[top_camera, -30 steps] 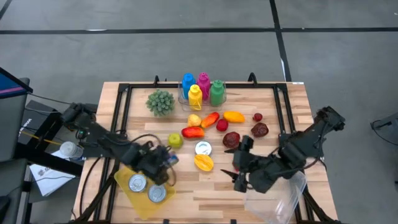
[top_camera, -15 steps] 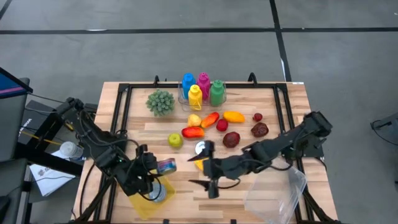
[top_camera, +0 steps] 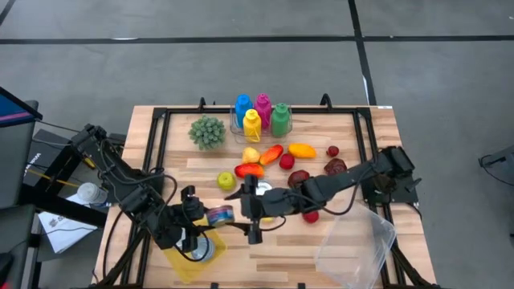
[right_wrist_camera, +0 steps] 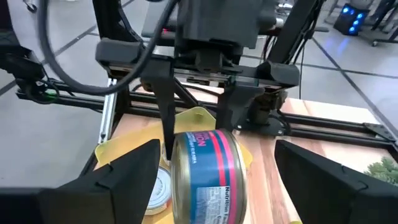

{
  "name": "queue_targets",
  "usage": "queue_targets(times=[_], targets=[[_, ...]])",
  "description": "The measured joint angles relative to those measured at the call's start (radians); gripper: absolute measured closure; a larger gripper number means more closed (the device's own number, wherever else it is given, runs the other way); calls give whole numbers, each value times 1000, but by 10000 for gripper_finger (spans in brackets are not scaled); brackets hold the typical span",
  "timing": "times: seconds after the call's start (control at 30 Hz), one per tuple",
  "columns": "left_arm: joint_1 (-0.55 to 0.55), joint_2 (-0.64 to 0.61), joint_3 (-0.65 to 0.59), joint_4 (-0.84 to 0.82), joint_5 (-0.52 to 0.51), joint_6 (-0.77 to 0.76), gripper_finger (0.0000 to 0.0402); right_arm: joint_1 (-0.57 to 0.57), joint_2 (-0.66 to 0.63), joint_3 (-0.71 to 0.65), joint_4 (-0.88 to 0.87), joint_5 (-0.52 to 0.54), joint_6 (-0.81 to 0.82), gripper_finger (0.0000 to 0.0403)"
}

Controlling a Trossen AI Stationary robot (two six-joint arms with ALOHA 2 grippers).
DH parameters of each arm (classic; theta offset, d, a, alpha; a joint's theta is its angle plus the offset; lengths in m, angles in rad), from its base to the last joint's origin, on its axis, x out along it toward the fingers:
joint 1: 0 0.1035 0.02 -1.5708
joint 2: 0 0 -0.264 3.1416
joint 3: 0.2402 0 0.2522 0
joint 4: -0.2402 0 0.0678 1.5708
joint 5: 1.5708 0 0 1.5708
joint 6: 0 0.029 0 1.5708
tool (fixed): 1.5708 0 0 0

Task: Pick & Place Food Item
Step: Put the blue and pink tuna can into the yellow bin

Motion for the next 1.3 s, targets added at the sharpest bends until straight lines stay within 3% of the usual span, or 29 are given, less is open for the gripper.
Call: queue_targets(times=[0.23,0.63,0.8,0.97,1.2,1.3], targets=[[24,0,0,37,-4,53,219,-25,7,0,-1,-64,-1,91],[61,0,0,88,-4,121,219,-32,63,-2,-37,-71,29,93],[61,1,0,84,6,125,217,-19,57,0,-49,-63,24,129],[60,1,0,76,11,133,217,-8,57,0,-70,-49,27,214],[62,3,0,77,8,96,180,-3,46,0,-113,-34,29,211],[94,0,3,85,105,1,154,6,26,-2,-134,-25,16,211]])
